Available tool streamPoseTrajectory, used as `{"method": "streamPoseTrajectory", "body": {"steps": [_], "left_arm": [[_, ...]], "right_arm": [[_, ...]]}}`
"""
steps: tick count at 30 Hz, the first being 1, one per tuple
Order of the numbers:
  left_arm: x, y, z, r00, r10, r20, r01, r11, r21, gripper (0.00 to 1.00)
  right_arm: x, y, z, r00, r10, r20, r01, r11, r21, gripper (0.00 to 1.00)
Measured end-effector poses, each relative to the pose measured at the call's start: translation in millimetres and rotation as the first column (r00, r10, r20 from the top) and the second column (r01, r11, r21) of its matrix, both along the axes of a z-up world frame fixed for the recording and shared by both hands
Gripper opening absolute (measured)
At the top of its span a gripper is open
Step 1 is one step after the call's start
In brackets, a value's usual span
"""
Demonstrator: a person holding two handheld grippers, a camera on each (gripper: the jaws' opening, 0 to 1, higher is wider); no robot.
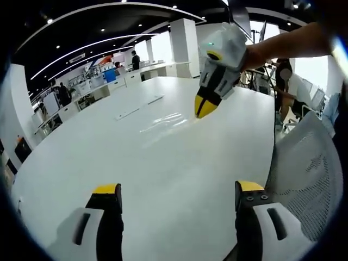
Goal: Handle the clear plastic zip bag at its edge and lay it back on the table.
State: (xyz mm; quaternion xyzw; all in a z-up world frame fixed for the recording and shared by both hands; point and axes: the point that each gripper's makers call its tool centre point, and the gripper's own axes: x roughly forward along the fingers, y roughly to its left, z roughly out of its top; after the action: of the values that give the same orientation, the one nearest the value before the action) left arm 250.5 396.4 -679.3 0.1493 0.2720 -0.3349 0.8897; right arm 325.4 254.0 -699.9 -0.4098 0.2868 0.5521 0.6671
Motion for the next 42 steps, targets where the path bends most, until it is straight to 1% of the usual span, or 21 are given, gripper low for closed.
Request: {"method": "streamPoseTrajectory", "body": {"steps": [6,9,14,23,27,30,32,35,42], "left_arm": [[3.8,-3,0.5,1.000,-0.016,0.003,0.016,1.000,0.006,0.82],[5.5,-4,0.8,1.000,-0.022,0.004,0.022,1.000,0.006,0.82],[8.1,-6,-0.3,0.999,-0.038,0.004,0.038,0.999,0.013,0.80],[15.6,-9,-0.5,0.998,-0.066,0.015,0.065,0.997,0.027,0.78],[14.4,-13,1.0,0.997,-0.078,0.017,0.078,0.997,0.030,0.76],[12.2,-18,-0.5,0.994,-0.108,0.017,0.107,0.993,0.048,0.75],[12.9,-20,-0.7,0.993,-0.114,0.019,0.113,0.992,0.048,0.75],[10.9,-25,0.9,0.992,-0.124,0.015,0.123,0.991,0.045,0.74],[12.7,-31,-0.4,0.986,-0.168,0.020,0.166,0.984,0.070,0.71]], "right_arm": [[-5,-6,5.8,1.000,0.016,0.013,-0.016,1.000,-0.006,0.00],[-9,-8,5.5,0.999,0.037,0.014,-0.037,0.999,-0.011,0.00],[-11,-11,6.0,0.999,0.039,0.017,-0.039,0.999,-0.020,0.00],[-20,-11,10.5,0.997,0.073,0.029,-0.072,0.997,-0.023,0.00],[-22,-11,10.9,0.995,0.092,0.035,-0.091,0.996,-0.024,0.00],[-29,-10,14.9,0.990,0.134,0.041,-0.133,0.991,-0.027,0.00],[-31,-11,16.3,0.988,0.144,0.049,-0.143,0.989,-0.035,0.00],[-31,-11,17.3,0.988,0.146,0.047,-0.145,0.989,-0.032,0.00],[-40,-10,19.3,0.985,0.166,0.052,-0.165,0.986,-0.032,0.00]]}}
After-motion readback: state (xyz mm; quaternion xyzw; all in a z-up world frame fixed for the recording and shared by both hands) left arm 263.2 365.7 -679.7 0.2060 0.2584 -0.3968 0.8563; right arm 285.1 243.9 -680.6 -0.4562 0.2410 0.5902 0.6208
